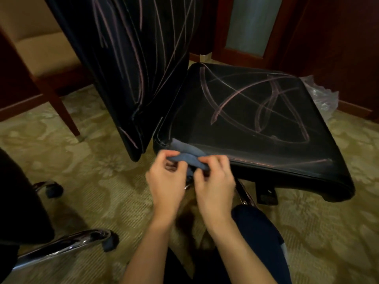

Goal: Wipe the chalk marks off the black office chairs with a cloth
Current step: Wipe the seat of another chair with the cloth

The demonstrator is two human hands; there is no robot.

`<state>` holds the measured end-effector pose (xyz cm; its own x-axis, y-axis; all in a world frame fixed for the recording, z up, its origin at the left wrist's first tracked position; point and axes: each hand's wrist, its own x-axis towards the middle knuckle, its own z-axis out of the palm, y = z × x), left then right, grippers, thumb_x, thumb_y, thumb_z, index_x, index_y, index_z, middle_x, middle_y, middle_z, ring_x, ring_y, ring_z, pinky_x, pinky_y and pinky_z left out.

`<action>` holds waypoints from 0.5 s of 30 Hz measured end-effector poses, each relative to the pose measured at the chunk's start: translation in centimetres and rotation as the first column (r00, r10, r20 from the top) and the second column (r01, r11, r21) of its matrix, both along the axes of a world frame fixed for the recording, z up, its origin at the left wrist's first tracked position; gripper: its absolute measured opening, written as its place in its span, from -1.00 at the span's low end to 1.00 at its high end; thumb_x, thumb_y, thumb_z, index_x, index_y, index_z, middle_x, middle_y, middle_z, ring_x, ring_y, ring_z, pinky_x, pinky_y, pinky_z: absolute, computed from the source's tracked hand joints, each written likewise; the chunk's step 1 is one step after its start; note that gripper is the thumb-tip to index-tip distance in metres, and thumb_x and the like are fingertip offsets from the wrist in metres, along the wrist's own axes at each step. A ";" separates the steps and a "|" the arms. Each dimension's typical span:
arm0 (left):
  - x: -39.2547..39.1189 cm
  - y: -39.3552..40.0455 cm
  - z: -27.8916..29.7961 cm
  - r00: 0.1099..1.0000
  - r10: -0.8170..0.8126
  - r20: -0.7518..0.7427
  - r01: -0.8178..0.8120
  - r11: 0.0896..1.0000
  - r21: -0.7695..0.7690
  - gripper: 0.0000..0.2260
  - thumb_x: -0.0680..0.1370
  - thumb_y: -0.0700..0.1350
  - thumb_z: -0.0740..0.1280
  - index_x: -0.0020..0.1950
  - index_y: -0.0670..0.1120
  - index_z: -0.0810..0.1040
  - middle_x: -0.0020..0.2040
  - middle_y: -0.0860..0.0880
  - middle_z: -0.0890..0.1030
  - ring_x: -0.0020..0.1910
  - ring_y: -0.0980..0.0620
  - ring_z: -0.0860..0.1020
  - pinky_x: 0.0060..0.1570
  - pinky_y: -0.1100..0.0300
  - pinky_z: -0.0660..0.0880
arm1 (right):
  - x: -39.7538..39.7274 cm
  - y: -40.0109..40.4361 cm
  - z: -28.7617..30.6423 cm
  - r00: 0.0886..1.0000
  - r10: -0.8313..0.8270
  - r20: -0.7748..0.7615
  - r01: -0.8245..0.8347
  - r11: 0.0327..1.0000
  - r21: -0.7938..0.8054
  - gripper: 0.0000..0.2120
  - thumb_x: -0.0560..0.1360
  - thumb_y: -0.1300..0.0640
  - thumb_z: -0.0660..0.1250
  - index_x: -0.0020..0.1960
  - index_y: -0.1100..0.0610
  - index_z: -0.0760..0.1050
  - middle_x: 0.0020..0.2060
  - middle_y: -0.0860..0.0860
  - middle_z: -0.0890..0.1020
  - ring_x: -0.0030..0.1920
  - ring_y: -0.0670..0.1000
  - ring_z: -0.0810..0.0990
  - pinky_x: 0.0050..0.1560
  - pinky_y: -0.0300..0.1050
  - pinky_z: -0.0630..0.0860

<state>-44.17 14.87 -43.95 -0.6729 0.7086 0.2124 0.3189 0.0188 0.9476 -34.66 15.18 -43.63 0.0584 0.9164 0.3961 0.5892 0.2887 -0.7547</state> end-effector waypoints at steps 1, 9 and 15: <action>-1.3 0.1 0.0 0.999 0.043 -0.001 -0.043 0.999 -0.009 -0.78 0.40 -0.26 0.44 -0.10 0.05 0.57 -0.35 0.07 0.62 -0.35 0.21 0.59 -0.23 0.23 0.56 | -1.4 0.3 0.3 0.999 0.032 0.022 -0.032 0.999 0.005 -0.83 0.45 0.28 0.42 0.02 0.12 0.58 0.02 -0.02 0.49 -0.12 -0.05 0.54 -0.09 -0.06 0.55; -5.7 1.1 -0.3 0.996 0.089 -0.031 -0.091 0.992 -0.090 -0.77 0.46 -0.31 0.39 -0.05 0.02 0.56 -0.28 0.07 0.60 -0.31 0.21 0.56 -0.23 0.23 0.48 | -5.7 1.0 0.9 0.980 0.168 0.103 -0.161 0.985 -0.069 -0.80 0.54 0.20 0.33 0.17 0.11 0.55 0.11 0.02 0.46 -0.11 0.14 0.61 -0.02 0.12 0.58; 4.0 -0.1 0.7 0.958 -0.172 -0.230 0.164 0.985 -0.055 -0.78 0.42 -0.14 0.39 0.03 0.09 0.57 -0.19 0.06 0.67 -0.22 0.04 0.64 -0.13 0.11 0.58 | 5.4 -0.3 2.1 0.988 -0.083 0.126 0.081 0.996 0.022 -0.80 0.42 0.24 0.44 0.02 0.06 0.57 -0.01 -0.01 0.50 -0.14 0.02 0.56 -0.13 -0.05 0.52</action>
<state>-40.12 14.77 -43.24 -0.4780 0.8171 0.3223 0.5325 -0.0223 0.8462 -29.26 14.89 -41.51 0.0814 0.9035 0.4207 0.7023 0.2476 -0.6675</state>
